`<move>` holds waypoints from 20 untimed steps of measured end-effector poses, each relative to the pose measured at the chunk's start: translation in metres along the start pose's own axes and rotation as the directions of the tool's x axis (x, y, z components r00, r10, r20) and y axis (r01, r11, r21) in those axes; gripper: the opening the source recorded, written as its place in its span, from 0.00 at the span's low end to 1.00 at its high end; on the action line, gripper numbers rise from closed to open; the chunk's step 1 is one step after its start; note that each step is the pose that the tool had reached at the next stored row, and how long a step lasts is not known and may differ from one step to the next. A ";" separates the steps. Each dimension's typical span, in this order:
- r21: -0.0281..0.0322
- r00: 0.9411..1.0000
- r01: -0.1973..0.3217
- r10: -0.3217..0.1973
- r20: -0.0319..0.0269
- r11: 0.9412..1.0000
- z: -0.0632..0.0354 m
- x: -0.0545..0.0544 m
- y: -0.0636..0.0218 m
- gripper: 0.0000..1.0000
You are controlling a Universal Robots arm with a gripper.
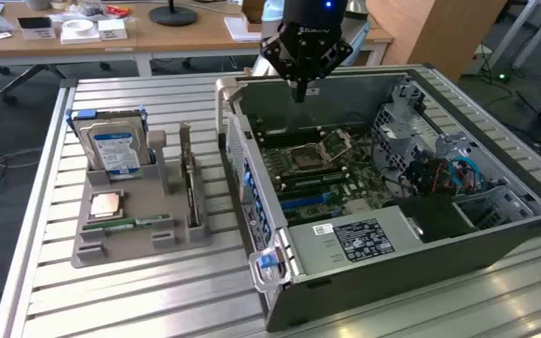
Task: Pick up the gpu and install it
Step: 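Reach for the gpu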
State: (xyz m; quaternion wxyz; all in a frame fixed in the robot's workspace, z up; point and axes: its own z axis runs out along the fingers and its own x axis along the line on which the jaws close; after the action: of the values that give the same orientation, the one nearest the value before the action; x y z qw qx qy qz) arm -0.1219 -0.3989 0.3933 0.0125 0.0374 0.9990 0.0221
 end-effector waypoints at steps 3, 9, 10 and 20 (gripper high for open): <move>0.000 1.000 0.000 0.000 0.000 1.000 0.0000 0.000 0.0000 0.11; 0.000 1.000 0.000 0.000 0.000 1.000 0.0000 0.002 -0.0001 0.11; 0.000 1.000 0.000 0.000 0.000 1.000 0.0000 0.002 -0.0001 0.11; 0.000 1.000 0.000 0.000 0.000 1.000 0.0000 0.008 -0.0006 0.11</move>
State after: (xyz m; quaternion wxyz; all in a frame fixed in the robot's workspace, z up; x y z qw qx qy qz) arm -0.1295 -0.3989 0.3931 0.0125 0.0374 0.9990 0.0221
